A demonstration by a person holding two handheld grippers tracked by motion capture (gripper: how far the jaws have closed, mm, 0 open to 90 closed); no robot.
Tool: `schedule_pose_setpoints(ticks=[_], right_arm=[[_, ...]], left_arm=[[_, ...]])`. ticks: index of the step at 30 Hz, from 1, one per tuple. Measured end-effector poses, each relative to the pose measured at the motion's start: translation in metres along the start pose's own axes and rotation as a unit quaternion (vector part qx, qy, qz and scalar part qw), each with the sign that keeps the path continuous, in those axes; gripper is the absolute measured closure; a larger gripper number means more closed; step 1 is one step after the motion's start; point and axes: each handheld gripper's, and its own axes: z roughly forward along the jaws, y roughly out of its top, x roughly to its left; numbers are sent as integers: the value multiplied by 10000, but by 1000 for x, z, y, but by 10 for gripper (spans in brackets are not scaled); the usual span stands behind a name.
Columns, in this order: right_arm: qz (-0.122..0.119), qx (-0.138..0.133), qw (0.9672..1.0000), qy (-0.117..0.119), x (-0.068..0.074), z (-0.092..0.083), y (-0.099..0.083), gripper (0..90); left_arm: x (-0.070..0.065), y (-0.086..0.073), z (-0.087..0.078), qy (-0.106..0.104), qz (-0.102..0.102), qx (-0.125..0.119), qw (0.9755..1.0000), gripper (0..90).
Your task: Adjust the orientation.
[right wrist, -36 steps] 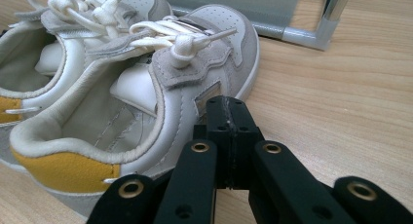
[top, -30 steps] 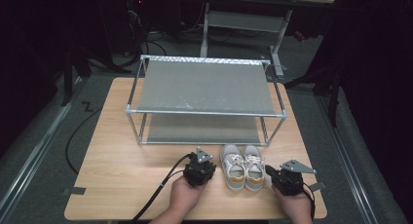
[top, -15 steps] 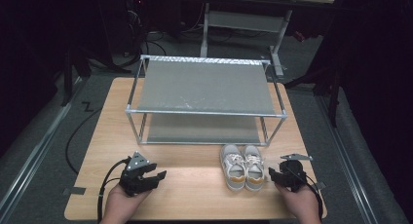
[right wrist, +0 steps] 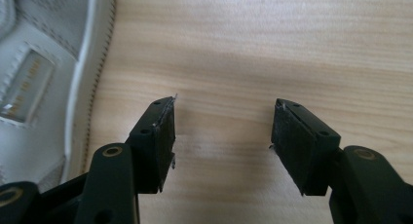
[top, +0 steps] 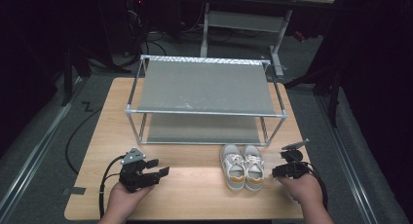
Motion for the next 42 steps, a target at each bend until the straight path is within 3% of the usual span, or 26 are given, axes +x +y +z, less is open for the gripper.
schedule_pose_setpoints(ticks=[1,7,10,15,17,20,23,30,33,36,42], right_arm=[[-52,134,9998,-102,3,-2,3,414],[-30,582,9981,-175,14,-7,12,416],[39,733,9972,-120,16,-6,14,416],[22,943,9952,-257,21,-3,21,417],[171,1081,9939,-104,21,1,22,416],[221,1069,9939,-165,20,7,20,412],[318,1024,9942,1,16,8,18,410],[238,955,9951,-53,14,0,18,484],[202,923,9955,-69,17,-14,19,500],[-17,806,9966,-149,29,-38,20,533],[-188,717,9969,-246,50,-58,23,565]], left_arm=[[1,0,0,14,12,1,10000,418],[2,1,2,-19,11,6,10000,415],[1,0,5,-88,56,113,9999,412],[-2,0,7,-130,82,152,9998,408],[-1,0,7,-148,96,162,9997,406],[0,-1,9,-141,64,223,9996,404],[-1,-4,13,-130,67,300,9994,403],[-3,-4,16,-121,93,389,9991,401],[-3,-5,19,-144,47,435,9989,402],[-4,-6,20,-143,69,463,9988,398],[-6,-7,22,-121,138,497,9986,397]])
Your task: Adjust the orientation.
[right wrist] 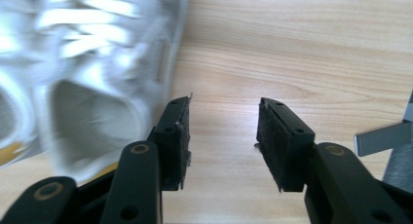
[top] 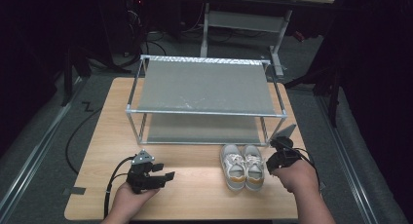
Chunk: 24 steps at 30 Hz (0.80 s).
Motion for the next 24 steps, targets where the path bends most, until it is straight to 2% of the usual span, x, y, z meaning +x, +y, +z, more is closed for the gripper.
schedule_pose_setpoints(ticks=[1,2,5,7,9,13,16,20,24], right_arm=[[-67,-48,10000,-8,10,-7,1,564],[-67,-48,10000,-8,10,-7,1,564],[-201,-109,9997,24,24,-13,3,547],[-272,-131,9995,117,38,-12,5,539],[-316,-98,9994,138,41,-11,5,532],[-399,0,9980,499,60,-6,7,523],[-459,44,9977,494,67,-2,8,536],[-432,86,9976,538,70,2,9,554],[-304,172,9975,620,71,14,9,612]], left_arm=[[-1,0,1,12,26,7,10000,397],[-1,0,1,12,26,7,10000,398],[-2,-1,2,41,109,51,9999,396],[-3,-1,3,65,155,67,9998,394],[-4,-1,3,72,167,69,9998,394],[-3,-1,4,87,183,81,9998,393],[-4,-1,4,89,191,93,9997,393],[-5,-2,5,75,238,109,9996,392],[-6,-2,6,69,263,126,9996,391]])
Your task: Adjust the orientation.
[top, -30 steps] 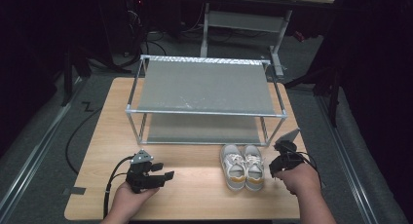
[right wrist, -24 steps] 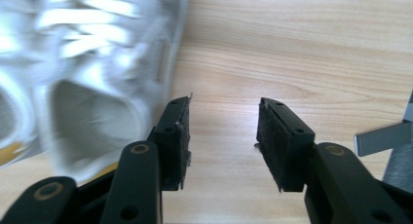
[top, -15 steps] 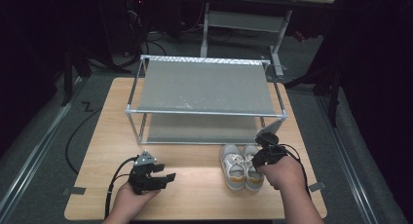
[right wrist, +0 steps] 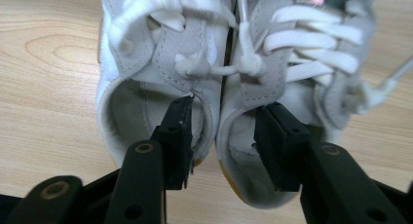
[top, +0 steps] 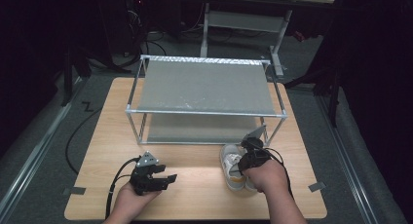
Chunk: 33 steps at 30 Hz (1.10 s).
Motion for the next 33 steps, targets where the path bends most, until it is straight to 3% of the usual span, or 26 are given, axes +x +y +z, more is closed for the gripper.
schedule_pose_setpoints(ticks=[16,21,28,33], right_arm=[[25,-10,9999,138,-1,4,-3,714],[262,58,9996,80,0,4,-2,773],[265,66,9996,116,-2,3,-2,819],[246,-105,9996,-36,4,-12,2,832]], left_arm=[[-2,0,0,-128,-70,-30,9999,392],[-3,0,0,-143,-67,-3,9999,397],[0,0,1,-213,-148,-6,9997,397],[-2,0,-2,-245,-129,-36,9996,400]])
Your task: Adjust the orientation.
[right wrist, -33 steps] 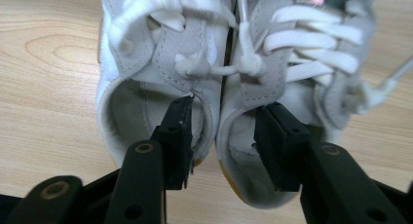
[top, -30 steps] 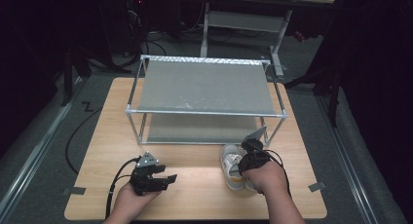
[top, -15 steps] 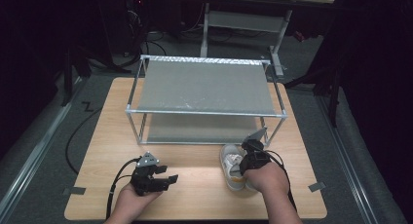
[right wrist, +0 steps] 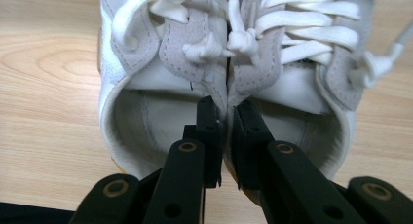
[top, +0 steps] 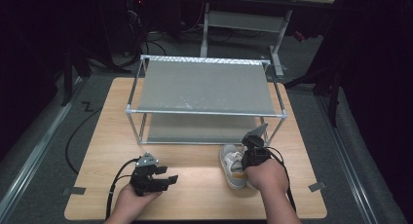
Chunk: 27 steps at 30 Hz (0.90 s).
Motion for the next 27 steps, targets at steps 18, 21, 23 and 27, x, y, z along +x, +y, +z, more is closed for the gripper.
schedule_pose_setpoints(ticks=[18,21,23,27], right_arm=[[32,-768,9967,-265,10,-10,26,833],[72,-790,9964,-297,13,-9,31,833],[78,-852,9960,-277,15,-7,34,833],[91,-908,9954,-292,19,-3,39,833]], left_arm=[[3,1,0,11,22,-3,10000,399],[2,1,0,-6,25,0,10000,398],[2,1,0,-13,27,4,10000,398],[2,1,0,-20,42,12,10000,397]])
